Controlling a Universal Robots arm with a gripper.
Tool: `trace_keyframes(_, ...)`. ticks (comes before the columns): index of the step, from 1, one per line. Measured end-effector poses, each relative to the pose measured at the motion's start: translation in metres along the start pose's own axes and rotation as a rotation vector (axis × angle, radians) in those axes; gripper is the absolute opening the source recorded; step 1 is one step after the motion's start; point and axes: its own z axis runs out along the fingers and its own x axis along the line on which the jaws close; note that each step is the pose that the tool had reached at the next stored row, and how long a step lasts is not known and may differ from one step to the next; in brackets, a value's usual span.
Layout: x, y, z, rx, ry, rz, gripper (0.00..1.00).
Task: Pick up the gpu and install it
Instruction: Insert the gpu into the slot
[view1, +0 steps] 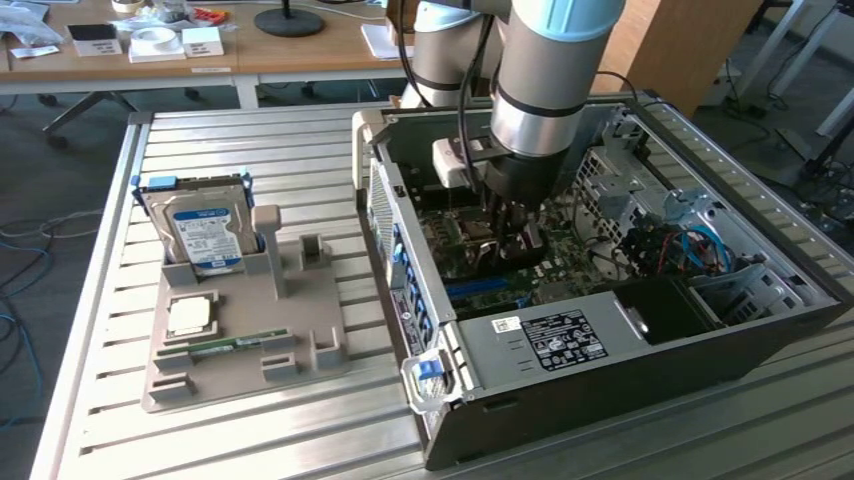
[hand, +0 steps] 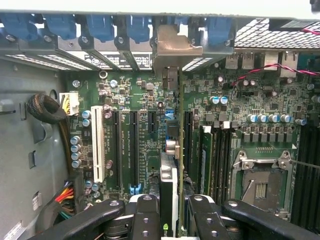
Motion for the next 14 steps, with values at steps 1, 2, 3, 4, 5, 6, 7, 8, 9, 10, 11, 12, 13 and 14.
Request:
trace_keyframes(1, 0.0002, 0.0001, -0.0001, 0.0, 0.0001, 0.0, 0.27)
trace_keyframes(2, 0.0004, 0.0002, -0.0001, -0.0001, 0.0001, 0.0, 0.27)
trace_keyframes(3, 0.0004, 0.0002, -0.0001, 0.0, 0.0001, 0.0, 0.27)
trace_keyframes(4, 0.0004, 0.0005, 0.0, 0.0, 0.0001, 0.001, 0.27)
trace_keyframes(5, 0.0005, 0.0008, 0.0001, 0.0, 0.0003, 0.002, 0.27)
trace_keyframes(6, 0.0004, 0.0012, 0.0002, 0.0, 0.0004, 0.004, 0.27)
trace_keyframes(7, 0.0004, 0.0017, 0.0003, 0.0001, 0.0005, 0.005, 0.27)
trace_keyframes(8, 0.0004, 0.0022, 0.0003, 0.0002, 0.0005, 0.006, 0.27)
trace_keyframes(9, 0.0004, 0.0026, 0.0003, 0.0002, 0.0006, 0.007, 0.27)
trace_keyframes(10, 0.0004, 0.0027, 0.0004, 0.0002, 0.0006, 0.007, 0.27)
trace_keyframes(11, 0.0004, 0.0027, 0.0004, 0.0001, 0.0007, 0.008, 0.27)
trace_keyframes(12, 0.0005, 0.0027, 0.0005, 0.0001, 0.0008, 0.008, 0.27)
trace_keyframes(13, 0.0005, 0.0029, 0.0008, 0.0002, 0.0008, 0.008, 0.27)
trace_keyframes(14, 0.0005, 0.003, 0.0012, 0.0003, 0.0007, 0.009, 0.27)
